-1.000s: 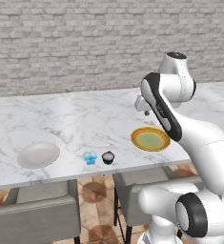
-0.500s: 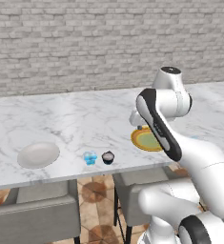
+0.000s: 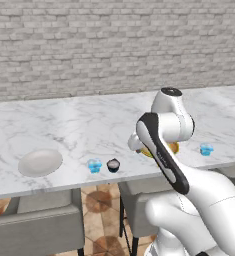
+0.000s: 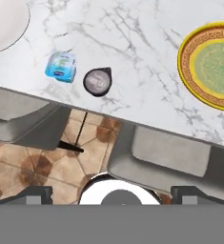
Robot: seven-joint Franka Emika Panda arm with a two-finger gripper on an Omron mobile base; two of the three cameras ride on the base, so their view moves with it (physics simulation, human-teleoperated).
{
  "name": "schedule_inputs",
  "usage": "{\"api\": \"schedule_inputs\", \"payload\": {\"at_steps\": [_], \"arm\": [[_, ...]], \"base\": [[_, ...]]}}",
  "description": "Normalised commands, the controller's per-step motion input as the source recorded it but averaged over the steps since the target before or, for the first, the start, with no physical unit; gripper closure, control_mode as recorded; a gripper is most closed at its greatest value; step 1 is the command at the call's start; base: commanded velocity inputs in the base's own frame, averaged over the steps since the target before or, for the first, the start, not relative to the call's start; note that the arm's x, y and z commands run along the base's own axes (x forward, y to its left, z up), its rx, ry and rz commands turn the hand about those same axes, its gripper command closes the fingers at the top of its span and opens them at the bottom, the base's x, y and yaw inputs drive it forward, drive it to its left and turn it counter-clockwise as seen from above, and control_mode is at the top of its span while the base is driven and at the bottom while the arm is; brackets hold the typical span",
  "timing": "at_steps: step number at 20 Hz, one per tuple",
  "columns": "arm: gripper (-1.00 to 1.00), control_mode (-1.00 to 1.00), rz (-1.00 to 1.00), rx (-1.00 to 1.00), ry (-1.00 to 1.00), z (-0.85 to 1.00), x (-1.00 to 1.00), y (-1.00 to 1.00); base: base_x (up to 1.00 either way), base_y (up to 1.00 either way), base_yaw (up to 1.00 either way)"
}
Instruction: Place two yogurt containers on each plate.
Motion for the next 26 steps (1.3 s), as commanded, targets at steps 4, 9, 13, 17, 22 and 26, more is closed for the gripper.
{"api": "schedule_inputs", "payload": {"at_steps": [4,9,13,17,22,26], "arm": [[-1.00,-1.00,0.15,0.00,0.00,-0.33,0.00,0.47],[-1.00,-1.00,0.19,0.00,0.00,-0.40,0.00,0.43],[-1.00,-1.00,0.17,-0.02,0.01,-0.30,0.04,0.18],[-1.00,-1.00,0.14,-0.03,0.00,-0.25,0.17,0.01],[-1.00,-1.00,0.11,-0.02,0.00,-0.17,0.35,0.00],[-1.00,-1.00,0.08,0.00,0.00,-0.13,0.42,0.00]], "base": [[0.00,0.00,0.00],[0.00,0.00,0.00],[0.00,0.00,0.00],[0.00,0.00,0.00],[0.00,0.00,0.00],[0.00,0.00,0.00]]}}
